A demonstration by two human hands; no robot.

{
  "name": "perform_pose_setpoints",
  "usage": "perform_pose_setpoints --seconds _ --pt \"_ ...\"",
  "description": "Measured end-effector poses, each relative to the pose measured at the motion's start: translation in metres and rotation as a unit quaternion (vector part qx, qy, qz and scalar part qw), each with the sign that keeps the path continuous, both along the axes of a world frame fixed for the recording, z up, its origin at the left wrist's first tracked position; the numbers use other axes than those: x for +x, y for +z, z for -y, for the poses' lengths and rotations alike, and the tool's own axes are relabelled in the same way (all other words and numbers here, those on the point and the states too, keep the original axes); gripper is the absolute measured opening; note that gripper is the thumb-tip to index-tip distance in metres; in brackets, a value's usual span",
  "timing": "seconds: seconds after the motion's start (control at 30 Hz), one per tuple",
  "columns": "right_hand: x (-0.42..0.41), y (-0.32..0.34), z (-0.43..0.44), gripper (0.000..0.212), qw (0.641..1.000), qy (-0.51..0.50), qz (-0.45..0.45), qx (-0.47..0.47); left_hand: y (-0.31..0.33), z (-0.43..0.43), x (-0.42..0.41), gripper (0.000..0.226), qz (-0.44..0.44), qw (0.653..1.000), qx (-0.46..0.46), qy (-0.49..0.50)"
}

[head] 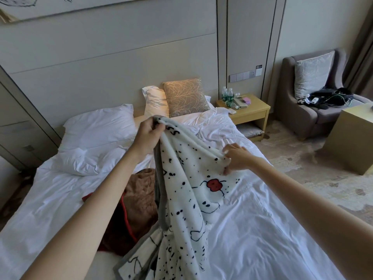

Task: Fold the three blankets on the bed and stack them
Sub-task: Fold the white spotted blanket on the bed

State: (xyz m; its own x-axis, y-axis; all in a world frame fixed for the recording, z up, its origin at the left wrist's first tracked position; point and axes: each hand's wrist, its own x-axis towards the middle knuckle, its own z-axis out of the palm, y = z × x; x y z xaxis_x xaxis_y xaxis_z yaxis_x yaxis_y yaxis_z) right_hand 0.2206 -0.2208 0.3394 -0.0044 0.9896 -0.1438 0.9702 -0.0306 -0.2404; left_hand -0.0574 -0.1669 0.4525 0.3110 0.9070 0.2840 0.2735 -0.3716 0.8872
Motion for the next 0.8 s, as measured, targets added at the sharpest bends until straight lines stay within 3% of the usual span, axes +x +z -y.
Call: perform_pose_setpoints --seconds 0.13,0.27,0.53,0.63,0.73,0.8 --pt "0.019 0.000 0.000 0.066 0.998 -0.034 0.048 -0.019 0.022 -0.013 -0.020 0.019 0.056 0.997 0.022 0.040" --pt "0.028 0.032 -0.009 0.043 0.995 -0.073 0.051 0.055 0.040 -0.035 -0.039 0.014 0.022 0.995 0.062 0.079" --pt "0.036 0.199 -0.035 0.026 0.969 -0.087 -0.010 0.230 0.113 -0.073 -0.072 0.010 -0.021 0.961 0.140 0.239" --pt "0.032 0.271 -0.043 0.021 0.954 -0.069 -0.156 0.246 0.169 -0.079 -0.074 0.017 -0.007 0.944 0.163 0.286" --pt "0.027 0.338 -0.036 0.019 0.901 -0.039 -0.342 0.265 0.236 -0.078 -0.078 0.022 0.017 0.932 0.181 0.314" --pt "0.023 0.381 -0.025 0.012 0.867 -0.011 -0.404 0.290 0.285 -0.071 -0.077 0.029 0.042 0.929 0.178 0.322"
